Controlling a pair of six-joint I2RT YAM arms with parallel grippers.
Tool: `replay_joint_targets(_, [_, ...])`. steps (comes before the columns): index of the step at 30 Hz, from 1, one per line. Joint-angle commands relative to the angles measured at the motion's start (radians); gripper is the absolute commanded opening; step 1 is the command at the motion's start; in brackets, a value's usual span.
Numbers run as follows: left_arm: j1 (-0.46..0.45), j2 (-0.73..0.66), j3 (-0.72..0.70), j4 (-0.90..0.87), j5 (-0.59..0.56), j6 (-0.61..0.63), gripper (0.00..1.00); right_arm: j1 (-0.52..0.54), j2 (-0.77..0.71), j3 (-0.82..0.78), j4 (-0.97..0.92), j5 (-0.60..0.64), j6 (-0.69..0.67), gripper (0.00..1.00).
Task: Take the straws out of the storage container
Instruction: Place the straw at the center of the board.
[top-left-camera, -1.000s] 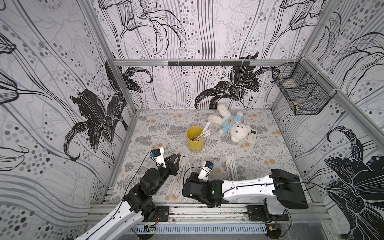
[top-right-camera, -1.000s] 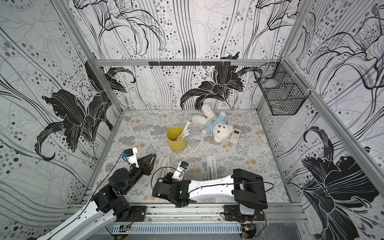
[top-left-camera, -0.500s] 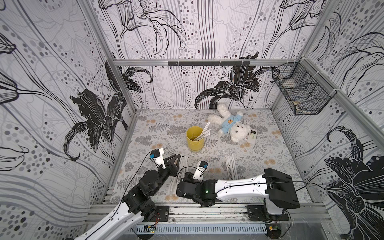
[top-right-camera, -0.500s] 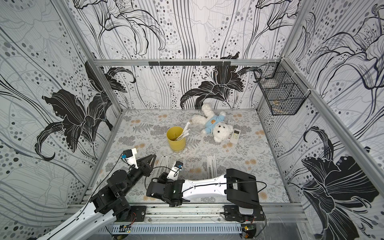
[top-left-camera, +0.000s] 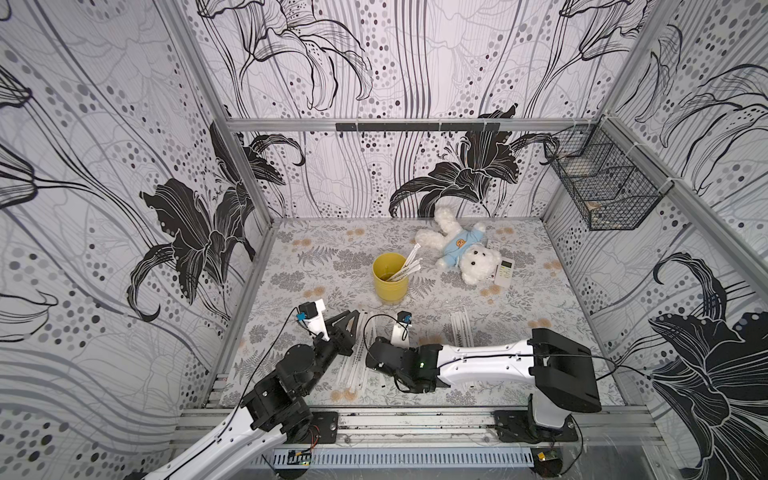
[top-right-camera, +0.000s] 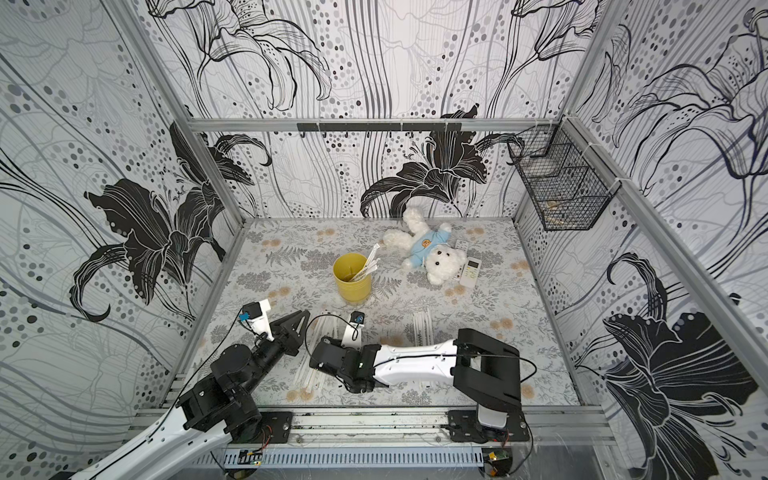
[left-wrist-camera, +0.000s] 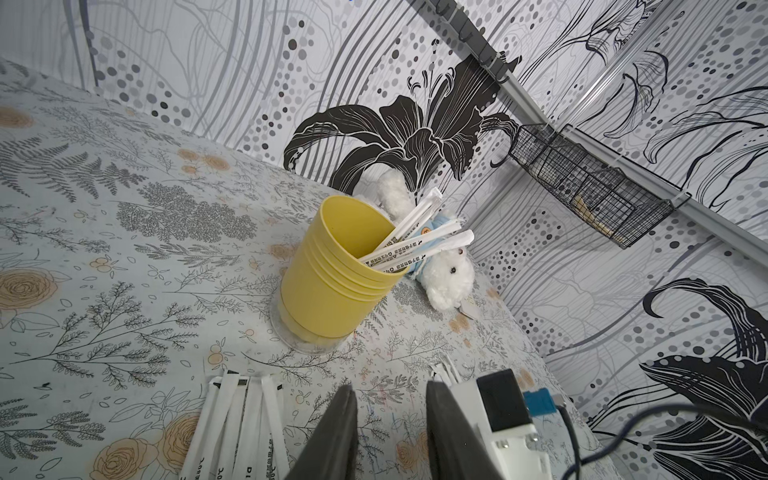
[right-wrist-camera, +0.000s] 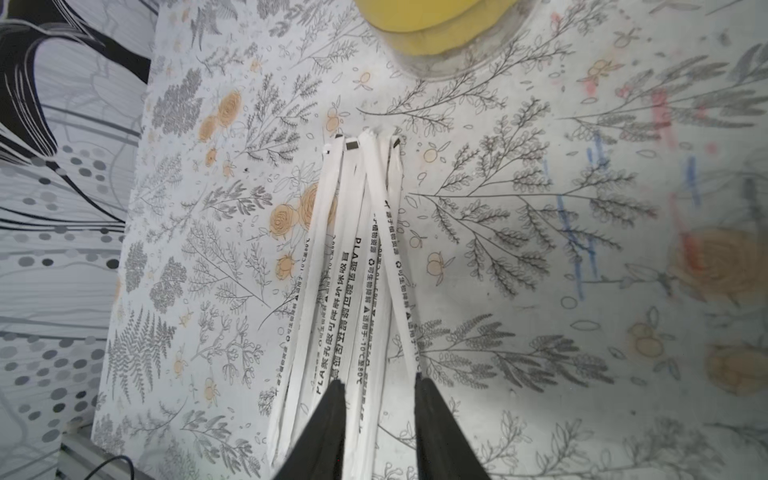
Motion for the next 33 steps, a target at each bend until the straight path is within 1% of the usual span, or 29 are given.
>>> replay_joint_targets(1, [-0.007, -0.018, 0.003, 0.004, -0.032, 0.02, 0.33, -0.023, 0.035, 0.033, 0.034, -0.131, -0.124, 0.31])
replay_joint_targets(5, [-0.017, -0.021, 0.008, -0.002, -0.044, 0.023, 0.33, -0.056, 0.075, 0.055, 0.013, -0.167, -0.152, 0.32])
replay_joint_targets(10, [-0.023, -0.005, 0.008, 0.002, -0.049, 0.029, 0.33, -0.083, 0.095, 0.045, 0.011, -0.186, -0.148, 0.35])
replay_joint_targets(20, [-0.033, -0.005, 0.013, 0.002, -0.03, 0.034, 0.33, -0.095, 0.195, 0.083, 0.033, -0.292, -0.148, 0.36])
replay_joint_targets(29, [-0.053, -0.02, 0.018, -0.003, -0.041, 0.04, 0.33, -0.098, 0.227, 0.1, 0.104, -0.38, -0.154, 0.36])
replay_joint_targets(33, [-0.059, -0.02, 0.019, -0.005, -0.045, 0.042, 0.33, -0.097, 0.247, 0.143, 0.104, -0.418, -0.17, 0.35])
